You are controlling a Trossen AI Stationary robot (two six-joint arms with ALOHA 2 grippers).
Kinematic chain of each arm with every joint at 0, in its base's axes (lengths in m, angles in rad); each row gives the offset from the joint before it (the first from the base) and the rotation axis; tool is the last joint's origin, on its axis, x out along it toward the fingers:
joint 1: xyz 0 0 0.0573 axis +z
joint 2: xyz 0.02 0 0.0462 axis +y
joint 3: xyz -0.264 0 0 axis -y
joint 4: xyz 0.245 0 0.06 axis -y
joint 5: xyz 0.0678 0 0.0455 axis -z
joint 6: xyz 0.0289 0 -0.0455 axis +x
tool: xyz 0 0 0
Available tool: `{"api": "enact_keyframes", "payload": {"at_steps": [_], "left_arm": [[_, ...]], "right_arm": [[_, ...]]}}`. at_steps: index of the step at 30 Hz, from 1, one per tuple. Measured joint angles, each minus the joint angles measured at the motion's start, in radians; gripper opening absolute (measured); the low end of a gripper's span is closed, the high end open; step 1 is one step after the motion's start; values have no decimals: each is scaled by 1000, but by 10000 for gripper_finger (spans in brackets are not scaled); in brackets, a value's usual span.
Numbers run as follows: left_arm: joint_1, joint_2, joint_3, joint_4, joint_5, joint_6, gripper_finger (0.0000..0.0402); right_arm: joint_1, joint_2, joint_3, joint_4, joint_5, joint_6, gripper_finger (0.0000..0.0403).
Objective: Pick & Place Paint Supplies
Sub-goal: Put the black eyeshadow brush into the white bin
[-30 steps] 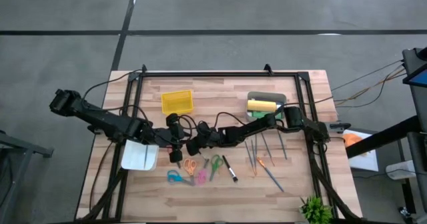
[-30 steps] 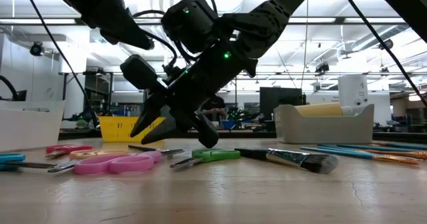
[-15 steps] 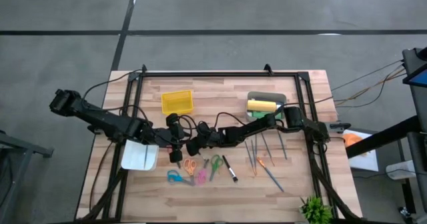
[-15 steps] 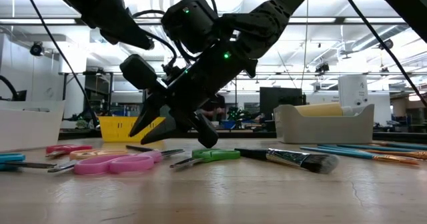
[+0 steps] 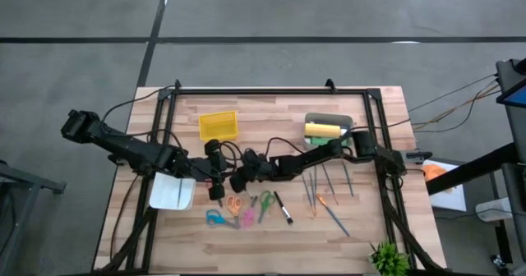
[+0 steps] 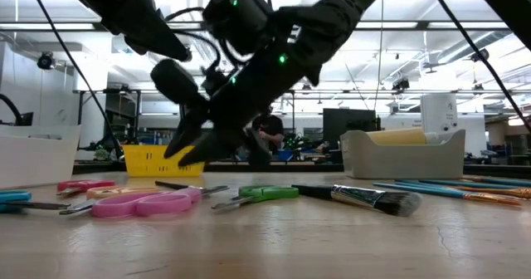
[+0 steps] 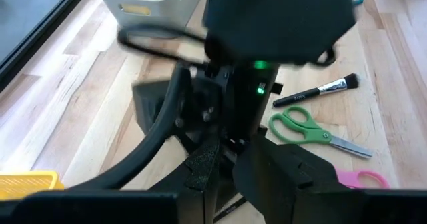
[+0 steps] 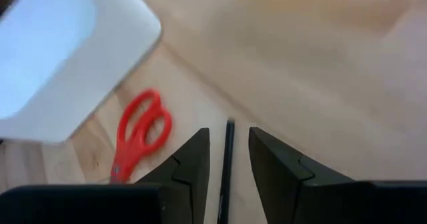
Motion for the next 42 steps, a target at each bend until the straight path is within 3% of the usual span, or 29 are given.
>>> {"api": "enact_keyframes", "payload": {"at_steps": [4, 13, 18, 24, 30, 42], "left_arm": [[0, 0, 0, 0, 5, 0, 92], [0, 1, 0, -1, 7, 0, 92], [0, 0, 0, -5, 4, 0, 92], [0, 0, 0, -18, 4, 0, 92], [-1, 0, 0, -25, 4, 0, 92], [-1, 0, 0, -28, 4, 0, 92]], "right_arm": [[37, -35, -12, 5, 107, -96, 102], [106, -148, -115, 21, 238, -218, 102], [148, -212, -259, 185, 281, -264, 102], [176, -338, -487, 443, 272, -471, 102], [180, -523, -652, 448, 208, -545, 102], [260, -958, -935, 446, 203, -716, 102]]}}
